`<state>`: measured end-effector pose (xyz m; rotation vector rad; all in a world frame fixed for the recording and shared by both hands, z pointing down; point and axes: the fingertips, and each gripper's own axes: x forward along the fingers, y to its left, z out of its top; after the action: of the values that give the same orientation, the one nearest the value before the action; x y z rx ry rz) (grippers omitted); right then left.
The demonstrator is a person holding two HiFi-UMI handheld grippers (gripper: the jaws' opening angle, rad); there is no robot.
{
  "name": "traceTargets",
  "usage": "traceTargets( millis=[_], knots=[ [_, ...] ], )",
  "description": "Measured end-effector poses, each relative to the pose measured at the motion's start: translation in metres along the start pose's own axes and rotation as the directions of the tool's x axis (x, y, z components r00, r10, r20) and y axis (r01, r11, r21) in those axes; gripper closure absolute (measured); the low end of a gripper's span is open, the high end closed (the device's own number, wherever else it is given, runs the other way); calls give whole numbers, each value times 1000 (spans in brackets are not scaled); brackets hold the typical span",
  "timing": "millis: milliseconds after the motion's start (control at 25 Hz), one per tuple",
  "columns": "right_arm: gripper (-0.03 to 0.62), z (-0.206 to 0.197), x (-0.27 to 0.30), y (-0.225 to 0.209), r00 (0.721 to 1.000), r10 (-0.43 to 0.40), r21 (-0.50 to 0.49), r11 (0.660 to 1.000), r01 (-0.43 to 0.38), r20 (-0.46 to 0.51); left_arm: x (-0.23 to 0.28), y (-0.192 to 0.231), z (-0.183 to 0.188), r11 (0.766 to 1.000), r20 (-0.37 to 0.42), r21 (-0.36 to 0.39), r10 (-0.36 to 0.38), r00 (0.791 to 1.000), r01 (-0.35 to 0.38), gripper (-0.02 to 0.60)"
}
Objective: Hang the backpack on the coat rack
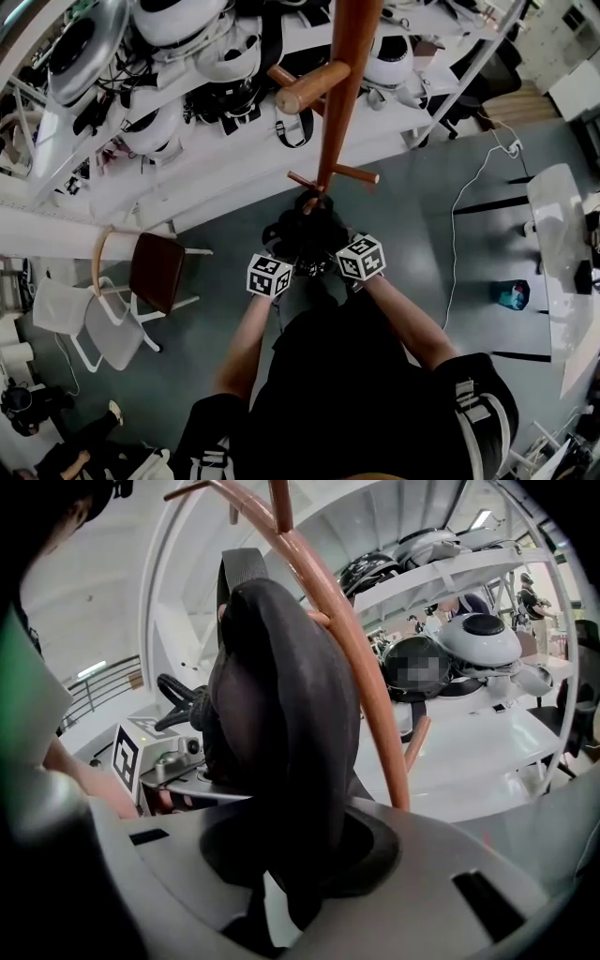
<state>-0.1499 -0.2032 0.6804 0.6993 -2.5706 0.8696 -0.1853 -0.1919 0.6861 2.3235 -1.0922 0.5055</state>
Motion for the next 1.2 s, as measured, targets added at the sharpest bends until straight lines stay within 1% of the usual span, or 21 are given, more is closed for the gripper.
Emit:
traceTargets(
  millis=[240, 600, 840, 1200],
  knots=[
    [482, -3, 7, -12, 1000, 0, 12, 1000, 1, -31, 14, 9, -3, 1000, -22, -5, 0, 1000, 0, 514],
    [482, -14, 18, -32, 997, -28, 46, 998, 31, -67, 36, 20, -13, 1000, -73, 3, -26, 997, 26, 514],
    [482, -22, 24, -44, 994, -41, 58, 997, 47, -98, 49, 24, -22, 1000, -100, -14, -28, 995, 27, 514],
    [482, -31, 36, -61, 989, -66, 69, 995, 76, -135, 67, 36, -33, 999, -145, -18, -34, 989, 31, 514]
  ],
)
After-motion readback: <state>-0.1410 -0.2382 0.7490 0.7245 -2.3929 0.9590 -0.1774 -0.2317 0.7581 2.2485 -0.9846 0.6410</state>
